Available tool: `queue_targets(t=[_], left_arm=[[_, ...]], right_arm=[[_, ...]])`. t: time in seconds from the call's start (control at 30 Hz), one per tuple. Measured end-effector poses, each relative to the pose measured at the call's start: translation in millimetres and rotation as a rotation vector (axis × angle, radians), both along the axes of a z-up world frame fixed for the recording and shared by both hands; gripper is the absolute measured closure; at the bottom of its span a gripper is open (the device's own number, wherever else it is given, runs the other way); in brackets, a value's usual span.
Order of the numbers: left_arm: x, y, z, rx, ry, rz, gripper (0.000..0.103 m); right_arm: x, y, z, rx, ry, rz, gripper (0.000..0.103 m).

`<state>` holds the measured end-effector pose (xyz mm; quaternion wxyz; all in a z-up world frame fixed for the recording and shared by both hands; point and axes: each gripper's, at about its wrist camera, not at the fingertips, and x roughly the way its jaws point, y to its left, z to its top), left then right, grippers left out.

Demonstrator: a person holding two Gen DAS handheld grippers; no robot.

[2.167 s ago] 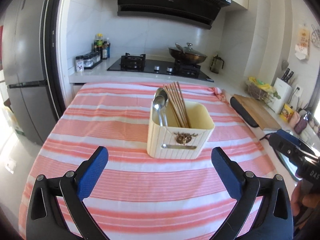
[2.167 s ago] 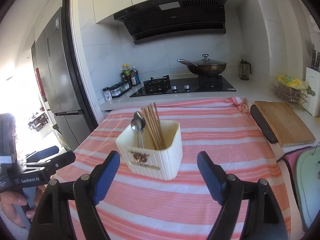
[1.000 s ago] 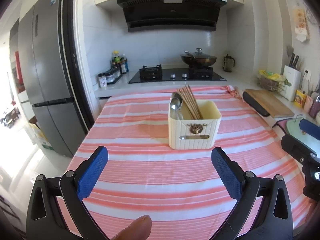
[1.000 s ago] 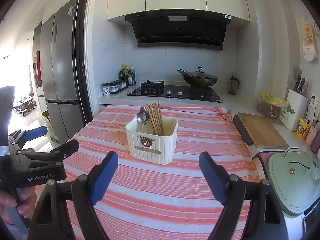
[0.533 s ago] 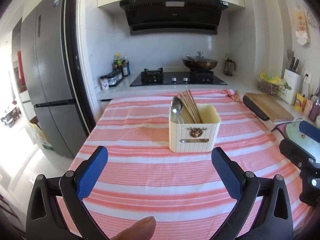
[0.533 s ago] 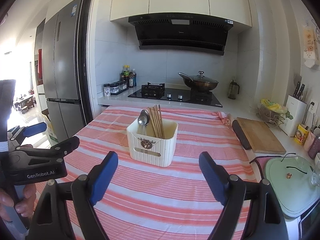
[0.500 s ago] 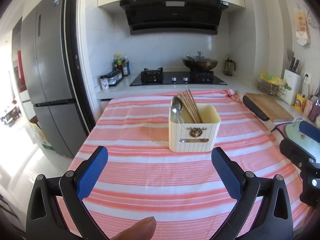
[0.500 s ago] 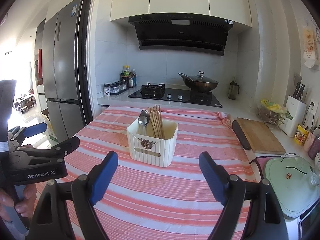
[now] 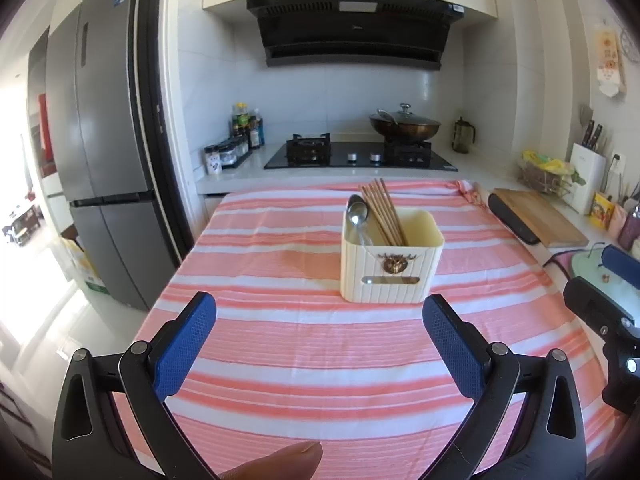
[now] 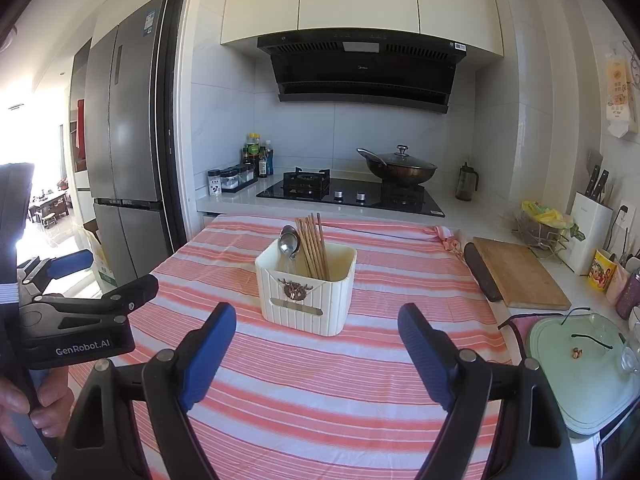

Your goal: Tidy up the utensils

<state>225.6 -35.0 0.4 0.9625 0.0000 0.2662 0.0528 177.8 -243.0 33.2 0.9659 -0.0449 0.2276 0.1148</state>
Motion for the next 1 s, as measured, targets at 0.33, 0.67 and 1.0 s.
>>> queue_targets(t=[0.33, 0.67, 1.0], left_arm=[[-0.9, 0.1, -0.6, 0.009, 0.010, 0.003, 0.000], [2.3, 0.7, -2.4, 0.002, 0.021, 0.000, 0.000], [2.7, 0.3, -7.5, 0.021, -0.003, 0.031, 0.000]], right_arm=[[-0.1, 0.1, 1.3, -0.006, 0.005, -0.009, 0.018], [1.8, -1.2, -0.4, -0.010, 0.006, -0.021, 0.018], [7.5, -0.5, -6.4, -0.013, 0.024, -0.030, 0.018]])
